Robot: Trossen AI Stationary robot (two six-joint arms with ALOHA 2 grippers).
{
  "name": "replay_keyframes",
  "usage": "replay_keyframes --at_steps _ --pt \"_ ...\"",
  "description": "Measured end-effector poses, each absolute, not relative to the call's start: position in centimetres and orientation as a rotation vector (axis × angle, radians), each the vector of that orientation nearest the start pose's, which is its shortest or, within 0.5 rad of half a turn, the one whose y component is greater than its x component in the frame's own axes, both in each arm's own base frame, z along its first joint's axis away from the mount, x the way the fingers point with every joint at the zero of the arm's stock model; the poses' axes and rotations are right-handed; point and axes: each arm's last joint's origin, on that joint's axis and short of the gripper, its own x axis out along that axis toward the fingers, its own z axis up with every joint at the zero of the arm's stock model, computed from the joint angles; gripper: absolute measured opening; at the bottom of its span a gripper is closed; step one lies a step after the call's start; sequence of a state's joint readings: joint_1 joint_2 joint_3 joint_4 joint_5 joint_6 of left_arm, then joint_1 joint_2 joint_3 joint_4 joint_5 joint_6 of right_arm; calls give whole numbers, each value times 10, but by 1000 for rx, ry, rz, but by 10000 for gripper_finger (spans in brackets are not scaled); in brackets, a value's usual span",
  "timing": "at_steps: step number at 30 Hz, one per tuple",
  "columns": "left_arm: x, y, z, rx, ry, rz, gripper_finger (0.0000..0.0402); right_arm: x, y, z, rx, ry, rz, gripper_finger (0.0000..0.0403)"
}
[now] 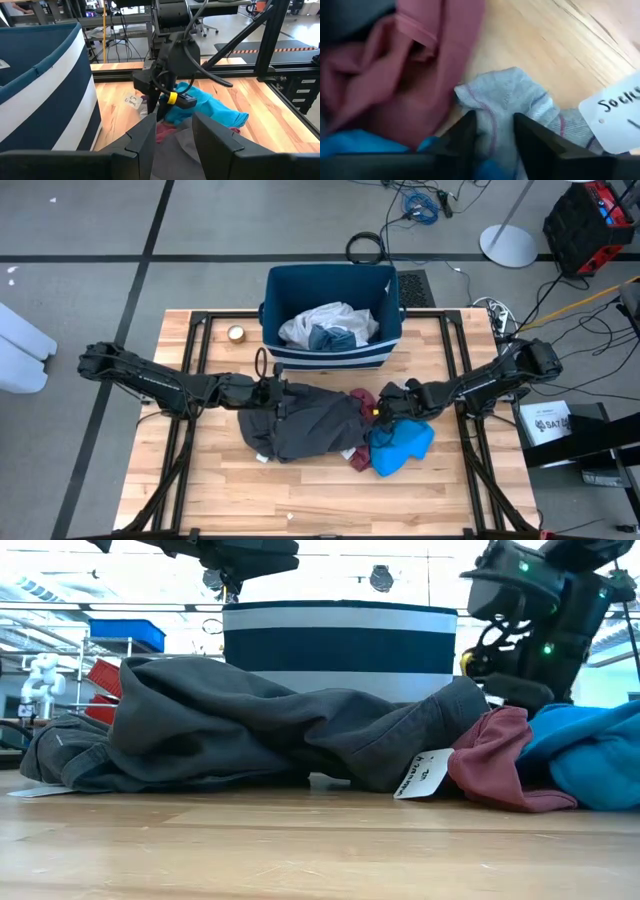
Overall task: Sort clothes
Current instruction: Put the gray sock into the blue bin
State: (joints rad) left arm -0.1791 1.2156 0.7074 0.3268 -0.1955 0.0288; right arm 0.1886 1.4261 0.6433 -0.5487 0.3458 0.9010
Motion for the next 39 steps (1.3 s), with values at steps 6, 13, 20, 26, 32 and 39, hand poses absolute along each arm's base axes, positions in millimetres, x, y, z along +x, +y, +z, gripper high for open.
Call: replay_keyframes --at_steps 6,13,20,26,32,39 --pt "263 -42 267 62 178 13 137 215 32 138 418 1093 -708 14" --pt "263 -42 267 63 180 10 137 233 40 165 400 1033 -655 5" --pt "263 -42 267 64 182 4 137 258 62 232 311 970 -511 2" --pt "263 -42 266 64 183 5 137 265 88 301 220 849 -391 1" --pt "263 -42 267 64 182 4 137 263 110 363 115 654 -299 1" --pt "263 -42 267 64 182 4 137 262 106 413 -49 478 -323 4"
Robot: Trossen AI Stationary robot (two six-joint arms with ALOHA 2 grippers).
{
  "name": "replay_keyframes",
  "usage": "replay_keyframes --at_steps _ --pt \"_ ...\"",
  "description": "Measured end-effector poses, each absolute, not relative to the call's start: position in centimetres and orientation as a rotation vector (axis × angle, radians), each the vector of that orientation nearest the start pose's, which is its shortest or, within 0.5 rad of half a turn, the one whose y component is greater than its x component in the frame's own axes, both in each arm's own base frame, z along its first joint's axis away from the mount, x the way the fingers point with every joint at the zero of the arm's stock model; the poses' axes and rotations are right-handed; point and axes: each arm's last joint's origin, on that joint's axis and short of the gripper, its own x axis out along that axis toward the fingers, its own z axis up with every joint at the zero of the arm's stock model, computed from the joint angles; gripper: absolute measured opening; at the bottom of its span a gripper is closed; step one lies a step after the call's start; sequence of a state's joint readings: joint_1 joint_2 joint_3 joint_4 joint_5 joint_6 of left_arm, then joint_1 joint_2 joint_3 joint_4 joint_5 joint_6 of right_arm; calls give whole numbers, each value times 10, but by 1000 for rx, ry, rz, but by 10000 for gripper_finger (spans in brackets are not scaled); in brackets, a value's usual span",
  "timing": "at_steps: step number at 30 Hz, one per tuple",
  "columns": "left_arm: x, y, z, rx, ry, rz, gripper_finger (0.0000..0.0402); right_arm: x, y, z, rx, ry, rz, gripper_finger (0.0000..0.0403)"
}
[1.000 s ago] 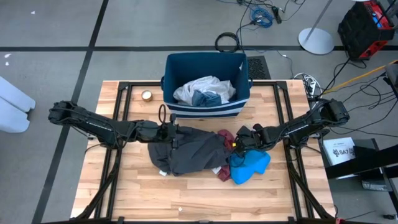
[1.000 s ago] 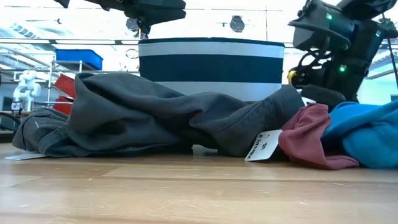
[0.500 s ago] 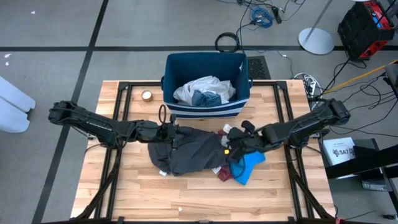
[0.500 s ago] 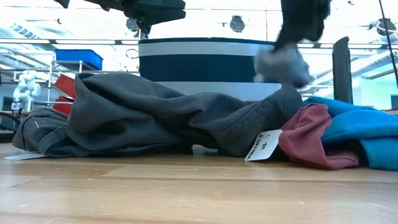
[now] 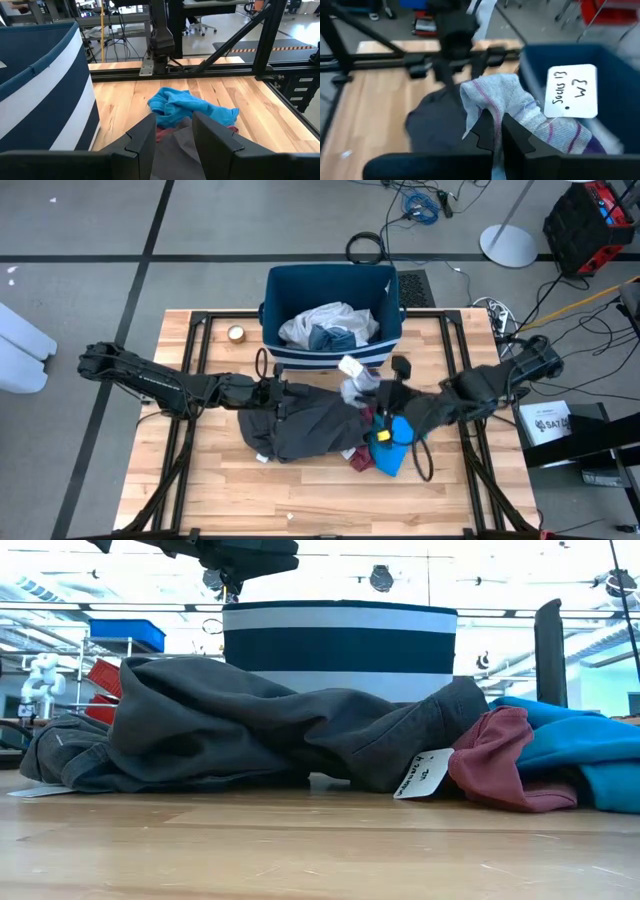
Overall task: Sort clothes
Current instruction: Put the gray sock into the blue bin
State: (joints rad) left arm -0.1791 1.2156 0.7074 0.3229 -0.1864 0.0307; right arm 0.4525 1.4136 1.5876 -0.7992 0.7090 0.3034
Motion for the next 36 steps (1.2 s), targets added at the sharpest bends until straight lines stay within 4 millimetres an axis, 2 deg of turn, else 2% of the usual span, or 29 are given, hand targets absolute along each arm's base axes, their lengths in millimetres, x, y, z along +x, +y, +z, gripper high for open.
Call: replay_keyframes --at_steps 6,11,19,23,30,36 --pt "263 -42 267 64 182 5 137 272 71 435 -143 444 -367 2" --pt "263 -42 267 64 182 5 137 285 19 439 -137 448 -388 2" --pt "263 -42 267 65 181 5 137 325 -59 435 -106 311 -315 1" --pt "263 -42 267 65 182 5 137 348 -96 418 -92 279 -328 1" --pt "263 -42 266 65 183 4 137 395 -146 361 -16 292 -307 1" --pt "263 -42 266 66 187 4 137 410 -180 318 54 363 -338 2"
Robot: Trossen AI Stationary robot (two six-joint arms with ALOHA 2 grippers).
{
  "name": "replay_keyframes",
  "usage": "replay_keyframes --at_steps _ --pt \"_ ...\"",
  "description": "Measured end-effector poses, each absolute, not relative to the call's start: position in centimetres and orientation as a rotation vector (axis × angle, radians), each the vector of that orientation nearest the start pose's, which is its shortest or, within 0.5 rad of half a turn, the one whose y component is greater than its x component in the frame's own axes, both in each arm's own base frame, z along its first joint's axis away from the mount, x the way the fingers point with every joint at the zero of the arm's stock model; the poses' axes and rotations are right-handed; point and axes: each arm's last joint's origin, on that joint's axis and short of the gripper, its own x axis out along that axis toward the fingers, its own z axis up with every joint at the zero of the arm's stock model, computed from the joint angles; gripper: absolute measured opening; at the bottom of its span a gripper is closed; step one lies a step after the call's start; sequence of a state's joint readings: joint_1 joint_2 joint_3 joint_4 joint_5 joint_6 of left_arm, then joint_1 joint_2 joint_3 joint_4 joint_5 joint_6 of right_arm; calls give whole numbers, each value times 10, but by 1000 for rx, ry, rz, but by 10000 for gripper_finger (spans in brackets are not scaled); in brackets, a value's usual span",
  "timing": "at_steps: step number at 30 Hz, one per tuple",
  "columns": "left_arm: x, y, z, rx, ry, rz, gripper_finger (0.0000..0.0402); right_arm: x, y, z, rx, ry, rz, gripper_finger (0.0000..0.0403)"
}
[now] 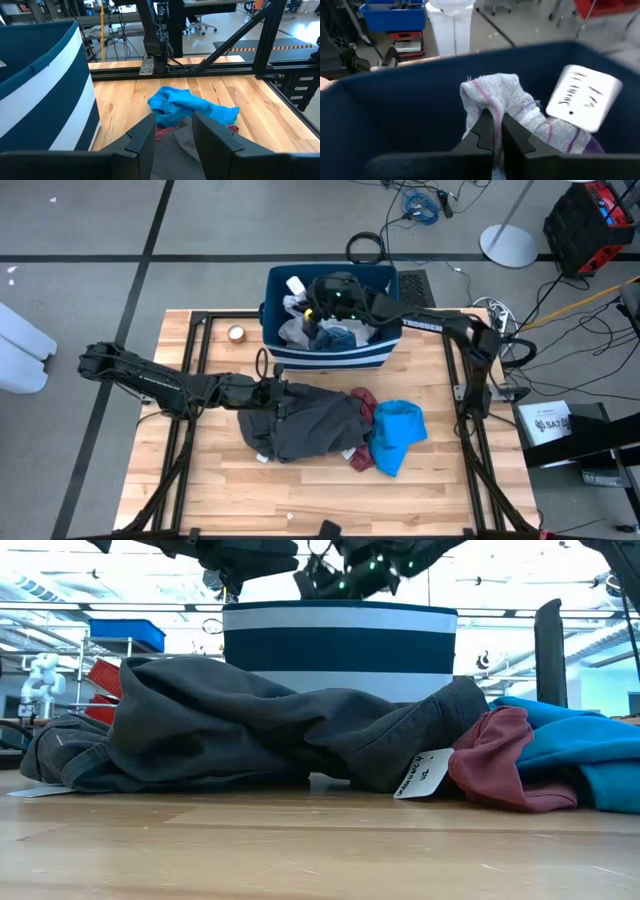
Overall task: Sort clothes
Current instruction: Put the gray sock into the blue bin, then put the blue underwear into the blue bin
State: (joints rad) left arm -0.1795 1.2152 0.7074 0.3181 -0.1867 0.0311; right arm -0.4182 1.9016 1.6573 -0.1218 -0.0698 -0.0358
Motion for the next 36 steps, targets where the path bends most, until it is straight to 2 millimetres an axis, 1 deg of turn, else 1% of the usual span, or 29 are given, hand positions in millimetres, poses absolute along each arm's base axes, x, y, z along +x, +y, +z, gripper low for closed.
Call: replay_keyframes --at_steps 4,10,14,17,20,23,26,29,32,34,36 --pt "262 -42 265 69 200 4 137 412 -189 305 123 387 -350 31" --pt "262 -42 264 71 210 4 137 412 -190 305 119 388 -350 103" --pt "262 -42 264 71 210 4 137 410 -189 305 125 411 -350 141" --pt "262 -42 264 71 209 4 137 404 -187 313 126 420 -353 157" --pt "262 -42 264 70 207 4 137 394 -183 328 122 411 -357 163" --pt "262 -42 264 70 206 4 137 379 -176 347 125 408 -358 163" --pt "262 -42 264 70 206 4 137 359 -162 370 126 413 -348 160" --pt "262 -42 264 70 206 4 137 339 -142 391 149 423 -324 158" --pt "262 -42 264 70 207 4 137 322 -119 404 184 459 -290 158" --pt "262 -42 264 70 207 4 137 313 -102 409 210 501 -260 158" --pt "262 -42 264 70 207 4 137 303 -84 410 234 573 -224 158"
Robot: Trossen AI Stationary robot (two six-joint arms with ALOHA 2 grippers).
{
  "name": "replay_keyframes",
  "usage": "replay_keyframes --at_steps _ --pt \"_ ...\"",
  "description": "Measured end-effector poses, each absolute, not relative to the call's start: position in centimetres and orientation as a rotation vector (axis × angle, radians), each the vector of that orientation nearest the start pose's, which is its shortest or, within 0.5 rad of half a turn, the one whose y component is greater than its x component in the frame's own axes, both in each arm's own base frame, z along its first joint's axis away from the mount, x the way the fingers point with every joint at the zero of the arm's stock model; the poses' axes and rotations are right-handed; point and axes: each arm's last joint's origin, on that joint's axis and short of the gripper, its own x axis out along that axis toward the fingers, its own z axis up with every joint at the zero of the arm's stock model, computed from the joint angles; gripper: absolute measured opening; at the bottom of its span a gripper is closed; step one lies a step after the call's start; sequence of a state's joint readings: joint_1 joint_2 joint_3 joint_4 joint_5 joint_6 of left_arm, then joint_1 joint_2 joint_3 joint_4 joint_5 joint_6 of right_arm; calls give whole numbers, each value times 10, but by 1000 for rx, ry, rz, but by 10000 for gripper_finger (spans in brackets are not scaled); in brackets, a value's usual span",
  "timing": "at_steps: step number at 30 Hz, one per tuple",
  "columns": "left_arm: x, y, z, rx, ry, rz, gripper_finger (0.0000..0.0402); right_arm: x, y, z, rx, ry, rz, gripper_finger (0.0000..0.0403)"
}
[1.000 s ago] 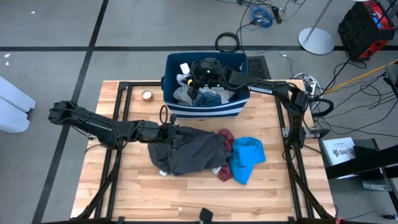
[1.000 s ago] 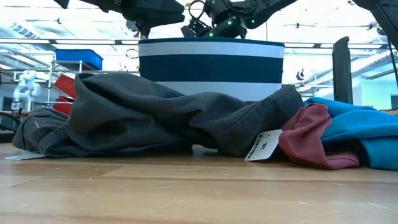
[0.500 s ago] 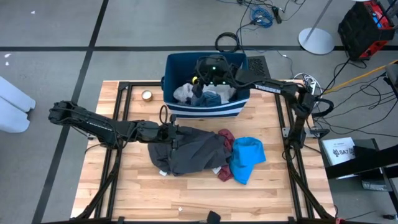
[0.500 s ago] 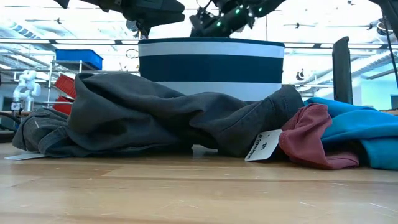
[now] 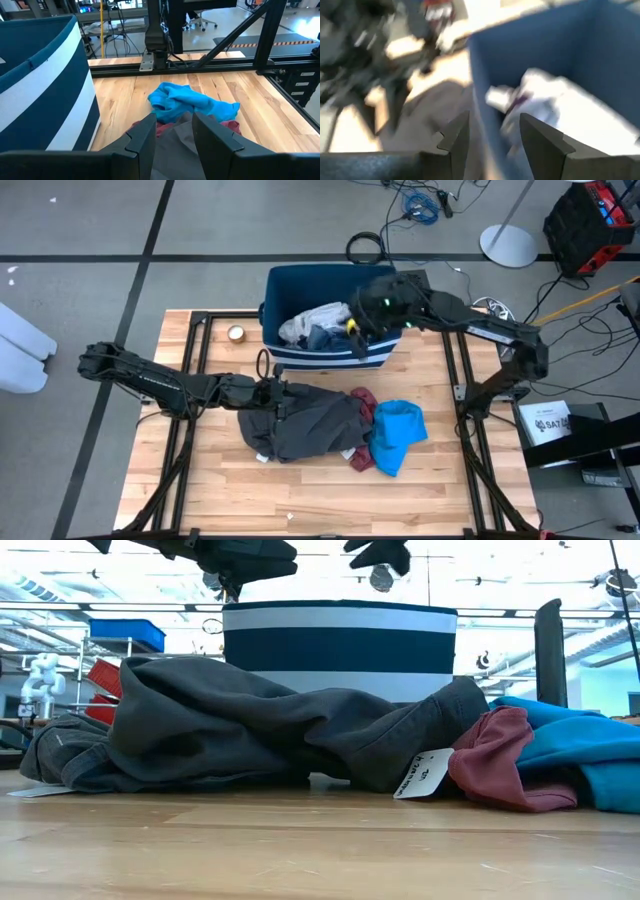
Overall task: Sort clothes
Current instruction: Put the blue underwear into the blue bin
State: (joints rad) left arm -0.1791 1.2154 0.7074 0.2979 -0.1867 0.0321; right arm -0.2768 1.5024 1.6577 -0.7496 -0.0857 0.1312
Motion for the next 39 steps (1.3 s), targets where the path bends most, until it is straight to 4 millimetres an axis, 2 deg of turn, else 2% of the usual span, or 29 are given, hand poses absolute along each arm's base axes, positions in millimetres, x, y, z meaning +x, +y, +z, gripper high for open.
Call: replay_keyframes --at_steps 8,11,16,22,27,39 --pt "262 -42 264 70 207 4 137 287 -9 390 273 903 -76 157" --pt "262 -42 264 70 207 4 137 287 16 371 266 969 -70 157" --pt "262 -42 264 70 206 4 137 281 47 327 210 1093 -181 157" --pt "262 -42 264 70 206 4 137 269 55 273 251 1220 -335 157" --pt "262 -42 264 69 206 4 137 263 55 240 315 1272 -343 157" --pt "262 -42 264 68 207 4 137 249 53 197 387 1316 -389 150"
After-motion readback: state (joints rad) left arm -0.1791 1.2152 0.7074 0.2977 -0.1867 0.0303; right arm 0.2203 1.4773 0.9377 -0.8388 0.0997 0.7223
